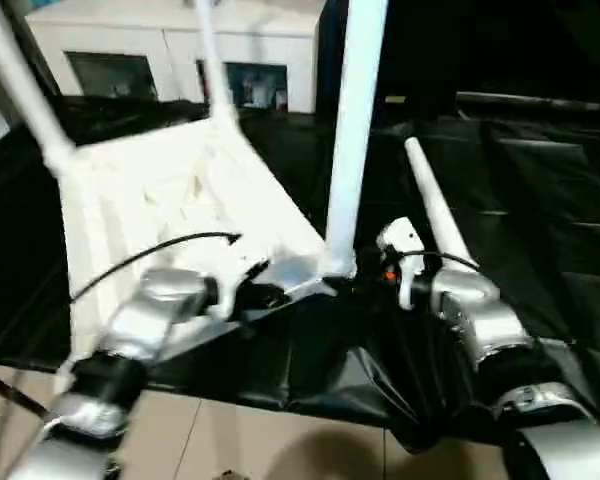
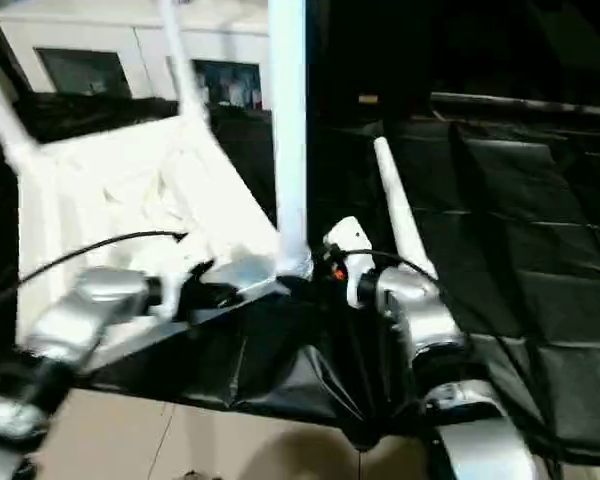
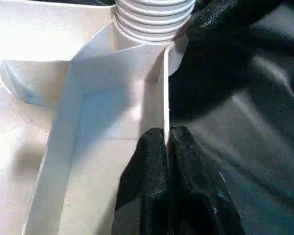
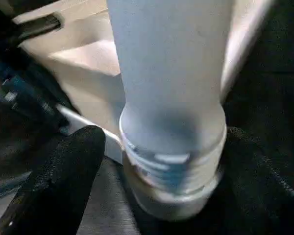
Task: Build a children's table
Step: Rotate leg to tighten
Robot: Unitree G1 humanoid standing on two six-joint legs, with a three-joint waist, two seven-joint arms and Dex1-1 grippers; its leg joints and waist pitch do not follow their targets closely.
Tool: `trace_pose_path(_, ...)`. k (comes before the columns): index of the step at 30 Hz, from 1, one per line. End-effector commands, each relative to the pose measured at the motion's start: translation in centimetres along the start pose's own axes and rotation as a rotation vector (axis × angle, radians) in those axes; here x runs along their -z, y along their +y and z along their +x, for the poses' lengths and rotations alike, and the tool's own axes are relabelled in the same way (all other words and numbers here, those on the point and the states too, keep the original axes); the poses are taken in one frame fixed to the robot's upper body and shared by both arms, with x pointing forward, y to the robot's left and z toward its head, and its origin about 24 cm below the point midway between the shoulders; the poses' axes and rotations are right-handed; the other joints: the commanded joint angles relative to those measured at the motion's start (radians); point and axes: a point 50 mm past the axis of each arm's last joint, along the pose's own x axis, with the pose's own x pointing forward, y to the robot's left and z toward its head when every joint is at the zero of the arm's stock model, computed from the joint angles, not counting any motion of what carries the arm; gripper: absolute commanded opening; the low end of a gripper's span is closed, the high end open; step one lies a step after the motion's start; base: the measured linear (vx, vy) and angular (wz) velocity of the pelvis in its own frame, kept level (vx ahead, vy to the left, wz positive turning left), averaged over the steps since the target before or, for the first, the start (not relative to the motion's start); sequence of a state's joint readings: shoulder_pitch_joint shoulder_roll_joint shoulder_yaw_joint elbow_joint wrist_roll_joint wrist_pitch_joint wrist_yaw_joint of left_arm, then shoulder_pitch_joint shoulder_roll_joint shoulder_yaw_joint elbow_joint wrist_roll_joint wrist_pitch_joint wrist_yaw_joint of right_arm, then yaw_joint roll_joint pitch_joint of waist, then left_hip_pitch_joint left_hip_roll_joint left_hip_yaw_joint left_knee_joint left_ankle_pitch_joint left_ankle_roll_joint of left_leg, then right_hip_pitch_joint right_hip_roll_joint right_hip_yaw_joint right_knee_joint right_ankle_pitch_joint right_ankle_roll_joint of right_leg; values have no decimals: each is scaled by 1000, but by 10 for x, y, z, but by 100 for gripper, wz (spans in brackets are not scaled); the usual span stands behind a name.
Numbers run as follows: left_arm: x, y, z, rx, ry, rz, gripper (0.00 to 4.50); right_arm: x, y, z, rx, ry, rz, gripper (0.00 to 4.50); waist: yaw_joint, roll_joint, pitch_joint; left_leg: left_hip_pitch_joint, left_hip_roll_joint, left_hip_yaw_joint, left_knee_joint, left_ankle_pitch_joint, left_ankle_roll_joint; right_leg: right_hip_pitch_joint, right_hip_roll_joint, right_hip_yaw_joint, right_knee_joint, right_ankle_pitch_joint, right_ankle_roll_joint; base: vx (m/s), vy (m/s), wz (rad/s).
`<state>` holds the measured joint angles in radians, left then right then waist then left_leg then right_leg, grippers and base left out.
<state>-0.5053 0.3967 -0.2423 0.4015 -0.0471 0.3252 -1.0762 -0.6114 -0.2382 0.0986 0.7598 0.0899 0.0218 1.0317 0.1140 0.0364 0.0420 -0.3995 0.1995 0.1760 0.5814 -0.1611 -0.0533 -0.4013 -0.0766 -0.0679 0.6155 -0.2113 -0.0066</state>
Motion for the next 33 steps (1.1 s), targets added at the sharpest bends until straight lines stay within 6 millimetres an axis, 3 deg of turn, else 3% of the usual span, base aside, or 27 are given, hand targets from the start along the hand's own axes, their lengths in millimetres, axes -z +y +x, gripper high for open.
trace_pose_path(1, -3, -17, 7, 147, -8, 31, 0, -2, 10, 5, -104, 9, -21, 397, 6, -1, -77, 24, 36, -8, -44, -53, 121, 52, -62, 35, -35, 174, -291, 0, 0, 0)
trace_pose_path(3, -2, -19, 2, 168, -1, 34, 0, -2, 12, 2, -140, 12, -20, 397, 12, 2, -71, 26, 39, -6, -47, -89, 115, 46, -61, 35, -40, 124, -290, 0, 0, 0)
trace_pose_path(6, 2, -22, -4, 196, 21, 40, 0, -2, 13, 1, -162, 9, -19, 397, 25, 3, -65, 35, 43, -4, -56, -176, 72, 41, -64, 40, -51, 0, -272, 0, 0, 0)
trace_pose_path(10, 4, -23, -7, 197, 26, 41, 0, 0, 15, 0, -185, 20, -20, 365, 23, 2, -61, 34, 41, -5, -65, -239, 17, 41, -66, 44, -59, -98, -243, 0, 0, 0)
trace_pose_path(14, 5, -24, -8, 199, 33, 39, 0, 1, 17, 0, -198, 19, -12, 338, 22, -1, -61, 31, 39, -6, -65, -238, 11, 42, -68, 46, -61, -114, -227, 0, 0, 0)
trace_pose_path(18, 6, -23, -8, 196, 36, 38, 0, 1, 18, 0, -208, 21, -10, 307, 23, 4, -64, 29, 37, -6, -61, -214, 16, 42, -66, 45, -57, -90, -230, 0, 0, 0)
trace_pose_path(22, 6, -22, -7, 182, 27, 25, 0, 5, 20, 1, -195, 16, 7, 284, 23, -1, -65, 28, 36, -5, -59, -203, 20, 43, -65, 44, -56, -67, -233, 0, 0, 0)
trace_pose_path(24, 6, -21, -6, 161, 19, 6, 0, 7, 19, 3, -157, 13, 17, 281, 23, 1, -65, 29, 36, -5, -59, -201, 20, 42, -65, 44, -55, -66, -234, 0, 0, 0)
trace_pose_path(26, 6, -14, 0, 77, 7, -42, 0, 14, 14, 10, -13, 10, 63, 280, 20, 1, -61, 29, 36, -6, -62, -218, 12, 40, -66, 44, -58, -90, -234, 0, 0, 0)
trace_pose_path(28, 6, -10, 4, 24, 3, -57, 0, 17, 12, 14, 65, 9, 81, 279, 16, 0, -56, 33, 34, -6, -67, -265, -9, 37, -69, 47, -68, -175, -222, 0, 0, 0)
trace_pose_path(29, 5, -6, 8, -24, -2, -73, 0, 19, 10, 17, 135, 3, 108, 279, 13, -4, -52, 34, 33, -9, -72, -304, -24, 40, -72, 47, -75, -248, -205, 0, 0, 0)
trace_pose_path(30, 0, 2, 18, -122, -19, -111, 0, 23, 5, 26, 327, -13, 180, 279, 8, -3, -48, 37, 32, -10, -75, -332, -38, 37, -75, 49, -83, -320, -186, 0, 0, 0)
trace_pose_path(31, 0, 2, 18, -122, -19, -111, 0, 23, 5, 26, 327, -13, 180, 279, 2, -3, -46, 43, 29, -12, -76, -357, -55, 33, -76, 49, -90, -382, -169, 0, 0, 0)
trace_pose_path(33, -5, 7, 27, -184, -25, -134, 0, 25, 2, 33, 478, -21, 254, 278, -4, -5, -48, 44, 29, -17, -78, -367, -61, 36, -78, 48, -94, -411, -150, 0, 0, 0)
